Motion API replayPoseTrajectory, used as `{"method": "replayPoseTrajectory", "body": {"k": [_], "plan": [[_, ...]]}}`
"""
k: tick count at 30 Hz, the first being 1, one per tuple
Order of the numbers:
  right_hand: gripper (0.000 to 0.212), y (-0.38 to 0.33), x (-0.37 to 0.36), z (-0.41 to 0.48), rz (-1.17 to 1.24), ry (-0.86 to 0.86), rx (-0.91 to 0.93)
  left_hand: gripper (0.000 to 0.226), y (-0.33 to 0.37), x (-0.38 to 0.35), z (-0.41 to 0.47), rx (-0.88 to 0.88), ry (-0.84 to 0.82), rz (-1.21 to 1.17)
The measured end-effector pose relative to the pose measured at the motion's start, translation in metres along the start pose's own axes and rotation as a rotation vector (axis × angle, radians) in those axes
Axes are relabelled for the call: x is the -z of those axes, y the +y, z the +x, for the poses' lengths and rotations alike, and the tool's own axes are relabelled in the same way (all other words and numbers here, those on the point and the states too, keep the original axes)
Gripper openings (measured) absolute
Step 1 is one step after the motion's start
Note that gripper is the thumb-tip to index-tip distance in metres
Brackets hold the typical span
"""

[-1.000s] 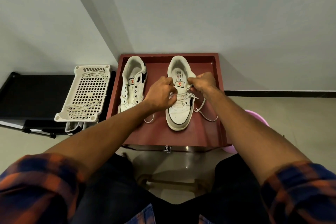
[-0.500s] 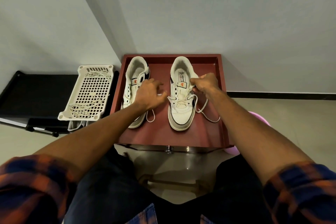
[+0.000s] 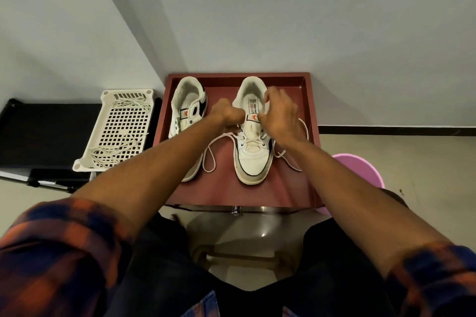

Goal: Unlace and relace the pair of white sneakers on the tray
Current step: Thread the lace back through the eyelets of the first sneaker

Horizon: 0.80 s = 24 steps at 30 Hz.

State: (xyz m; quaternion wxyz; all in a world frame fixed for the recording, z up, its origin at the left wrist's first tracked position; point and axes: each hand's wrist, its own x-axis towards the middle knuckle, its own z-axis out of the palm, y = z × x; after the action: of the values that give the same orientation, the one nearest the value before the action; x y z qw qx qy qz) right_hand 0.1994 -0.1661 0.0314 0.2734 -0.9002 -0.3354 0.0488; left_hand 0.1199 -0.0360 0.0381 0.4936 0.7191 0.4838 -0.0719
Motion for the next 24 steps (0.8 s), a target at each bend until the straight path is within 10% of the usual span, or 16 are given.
{"method": "replayPoseTrajectory", "body": {"k": [13, 24], "plan": [[0.014, -0.007, -0.013, 0.009, -0.158, -0.696, 0.165, 0.024, -0.017, 0.004, 0.004, -0.029, -0.066, -0.214], [0.025, 0.008, -0.018, 0.003, 0.187, -0.655, 0.027, 0.027, -0.016, 0.003, 0.002, -0.074, -0.025, -0.158]]}}
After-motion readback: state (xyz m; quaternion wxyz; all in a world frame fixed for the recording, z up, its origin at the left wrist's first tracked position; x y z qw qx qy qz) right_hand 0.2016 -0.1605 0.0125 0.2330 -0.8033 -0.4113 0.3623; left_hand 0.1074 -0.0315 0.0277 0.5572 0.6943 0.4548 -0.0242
